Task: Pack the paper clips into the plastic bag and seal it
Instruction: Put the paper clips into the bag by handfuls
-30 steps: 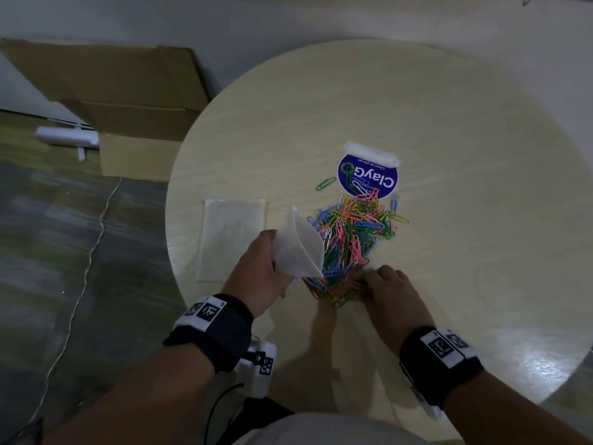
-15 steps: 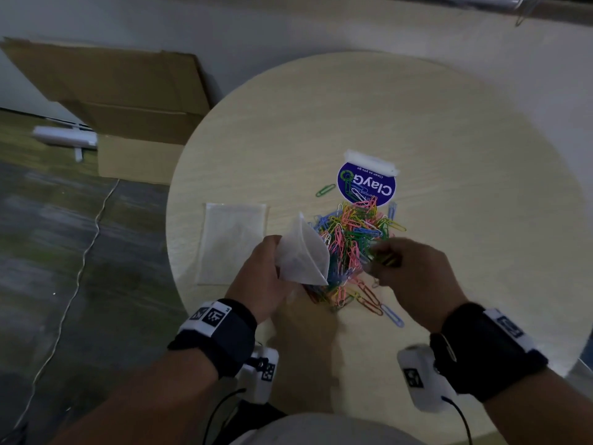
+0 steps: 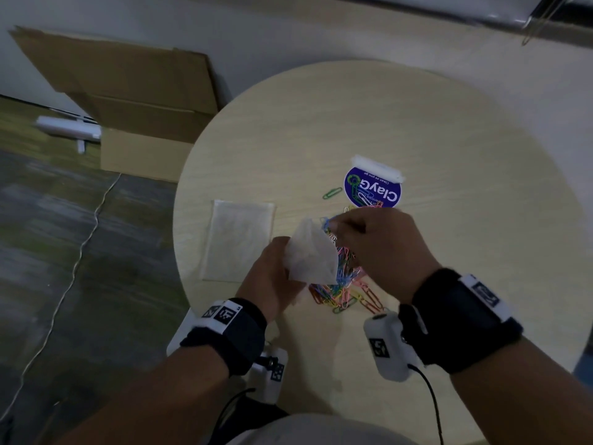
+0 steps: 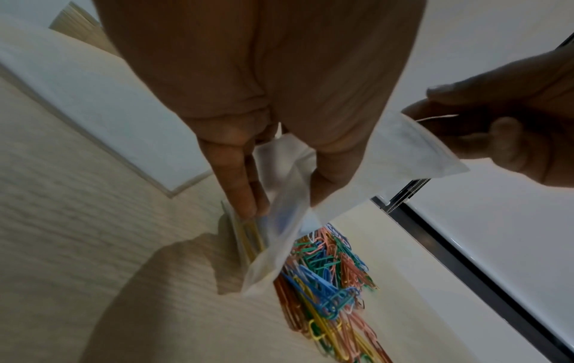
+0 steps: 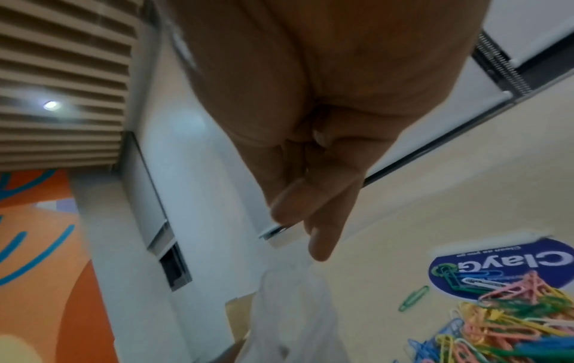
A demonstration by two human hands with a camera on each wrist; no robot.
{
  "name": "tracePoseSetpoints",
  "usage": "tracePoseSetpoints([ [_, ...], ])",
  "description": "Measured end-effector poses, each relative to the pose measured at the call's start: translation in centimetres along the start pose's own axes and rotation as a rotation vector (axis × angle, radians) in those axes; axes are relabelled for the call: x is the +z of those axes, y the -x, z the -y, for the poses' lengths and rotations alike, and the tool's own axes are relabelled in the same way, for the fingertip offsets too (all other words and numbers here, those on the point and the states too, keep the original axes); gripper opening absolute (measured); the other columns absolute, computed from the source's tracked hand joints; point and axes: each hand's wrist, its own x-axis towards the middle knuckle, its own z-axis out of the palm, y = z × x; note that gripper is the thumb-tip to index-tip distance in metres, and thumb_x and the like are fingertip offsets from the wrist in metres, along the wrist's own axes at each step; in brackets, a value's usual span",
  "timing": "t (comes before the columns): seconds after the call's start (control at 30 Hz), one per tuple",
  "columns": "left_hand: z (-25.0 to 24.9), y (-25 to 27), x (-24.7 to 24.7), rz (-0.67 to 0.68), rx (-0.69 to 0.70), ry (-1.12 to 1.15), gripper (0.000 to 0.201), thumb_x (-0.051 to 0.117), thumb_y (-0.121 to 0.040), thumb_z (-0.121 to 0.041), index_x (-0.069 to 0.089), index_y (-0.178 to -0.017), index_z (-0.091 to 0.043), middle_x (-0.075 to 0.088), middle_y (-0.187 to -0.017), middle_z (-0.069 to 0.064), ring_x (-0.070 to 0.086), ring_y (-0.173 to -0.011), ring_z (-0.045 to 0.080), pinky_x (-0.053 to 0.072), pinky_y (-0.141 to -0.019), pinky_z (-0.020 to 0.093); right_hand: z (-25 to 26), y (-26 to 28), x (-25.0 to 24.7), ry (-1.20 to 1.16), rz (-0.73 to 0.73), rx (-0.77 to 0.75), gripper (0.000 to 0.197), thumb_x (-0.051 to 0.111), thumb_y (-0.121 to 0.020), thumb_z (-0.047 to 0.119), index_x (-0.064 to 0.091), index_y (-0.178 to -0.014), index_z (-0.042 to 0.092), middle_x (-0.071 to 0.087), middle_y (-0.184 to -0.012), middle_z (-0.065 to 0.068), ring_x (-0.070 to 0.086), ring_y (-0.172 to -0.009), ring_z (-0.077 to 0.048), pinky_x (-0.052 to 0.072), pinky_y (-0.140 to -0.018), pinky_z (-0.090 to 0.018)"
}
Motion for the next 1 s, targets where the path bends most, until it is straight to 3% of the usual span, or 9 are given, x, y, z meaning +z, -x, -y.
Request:
tracePoseSetpoints([
  [0.07, 0.3, -0.1, -0.2, 0.014, -0.002, 0.005, 0.042, 0.076, -0.072, -0.023, 0.048, -0.097, -0.039, 0.067, -0.091, -0.002, 0.07, -0.08, 0.022, 0.058, -0.067, 0.051, -1.7, -0.5, -1.0, -0.111, -0.066, 0.066, 0.015, 0.064, -0.086, 0.031, 0.075, -0.096, 0.028, 0.073, -0.08, 0.013, 0.067, -0.072, -0.005, 0.057, -0.076, -0.037],
  [0.2, 0.7, 0.1, -0.9, 0.056, -0.042, -0.047, 0.063, 0.081, -0.076, -0.023, 0.043, -0.123, -0.038, 0.062, -0.113, -0.014, 0.064, -0.094, 0.003, 0.059, -0.077, 0.035, -7.7, -3.3, -2.3, -0.005, -0.118, 0.193, 0.018, 0.065, -0.084, 0.025, 0.069, -0.101, 0.028, 0.074, -0.1, 0.001, 0.068, -0.089, -0.019, 0.053, -0.088, -0.037],
  [0.27, 1.0, 0.4, -1.0, 0.067, -0.059, -0.041, 0.067, 0.081, -0.077, -0.024, 0.041, -0.128, -0.038, 0.06, -0.114, -0.015, 0.064, -0.091, 0.003, 0.06, -0.077, 0.04, -10.5, -5.2, -2.0, 0.141, -0.053, 0.247, 0.037, 0.063, -0.089, 0.024, 0.059, -0.125, 0.021, 0.062, -0.13, -0.006, 0.06, -0.112, -0.025, 0.045, -0.097, -0.033],
  [0.37, 1.2, 0.5, -1.1, 0.065, -0.063, -0.023, 0.064, 0.079, -0.081, -0.033, 0.04, -0.13, -0.04, 0.06, -0.116, -0.014, 0.066, -0.087, 0.001, 0.06, -0.077, 0.042, -12.7, -6.9, 0.4, 0.276, 0.067, 0.25, 0.056, 0.057, -0.094, 0.035, 0.038, -0.145, 0.022, 0.036, -0.152, -0.008, 0.04, -0.134, -0.034, 0.035, -0.109, -0.047],
  [0.63, 1.2, 0.2, -1.1, 0.074, -0.075, -0.033, 0.069, 0.082, -0.08, -0.022, 0.039, -0.131, -0.038, 0.058, -0.12, -0.011, 0.069, -0.078, 0.005, 0.062, -0.067, 0.045, -13.4, -2.1, 4.8, 0.534, 0.12, 0.046, 0.048, 0.055, -0.09, 0.036, 0.05, -0.137, 0.024, 0.05, -0.142, -0.004, 0.047, -0.12, -0.036, 0.036, -0.104, -0.041],
  [0.73, 0.9, 0.2, -1.1, 0.072, -0.078, -0.022, 0.066, 0.081, -0.081, -0.016, 0.04, -0.13, -0.036, 0.059, -0.116, -0.01, 0.069, -0.075, 0.008, 0.061, -0.063, 0.045, -14.0, -0.8, 3.6, 0.525, 0.001, -0.037, 0.043, 0.058, -0.087, 0.039, 0.061, -0.126, 0.024, 0.058, -0.137, -0.004, 0.053, -0.12, -0.03, 0.035, -0.105, -0.039],
  [0.8, 0.9, 0.3, -1.1, 0.058, -0.08, -0.032, 0.064, 0.079, -0.083, -0.016, 0.04, -0.13, -0.035, 0.059, -0.117, -0.009, 0.068, -0.076, 0.006, 0.061, -0.063, 0.043, -14.8, -1.5, 2.2, 0.436, -0.119, 0.078, 0.043, 0.062, -0.087, 0.036, 0.062, -0.126, 0.017, 0.059, -0.134, -0.012, 0.052, -0.121, -0.031, 0.034, -0.105, -0.041],
  [0.9, 1.1, 0.2, -0.9, 0.044, -0.077, -0.053, 0.069, 0.08, -0.082, -0.017, 0.039, -0.136, -0.029, 0.056, -0.126, -0.004, 0.067, -0.082, 0.0, 0.061, -0.066, 0.036, -15.0, -3.5, 1.3, 0.413, -0.033, 0.433, 0.066, 0.052, -0.087, 0.058, 0.053, -0.129, 0.008, 0.049, -0.129, -0.021, 0.045, -0.116, -0.041, 0.035, -0.101, -0.046],
  [1.0, 1.2, 0.2, -0.9, 0.044, -0.08, -0.046, 0.071, 0.081, -0.082, -0.023, 0.038, -0.137, -0.032, 0.056, -0.131, -0.005, 0.065, -0.095, 0.0, 0.06, -0.078, 0.034, -13.3, -4.4, 3.1, 0.519, 0.104, 0.406, 0.072, 0.05, -0.078, 0.072, 0.055, -0.117, 0.012, 0.047, -0.119, -0.016, 0.045, -0.105, -0.038, 0.039, -0.094, -0.046],
])
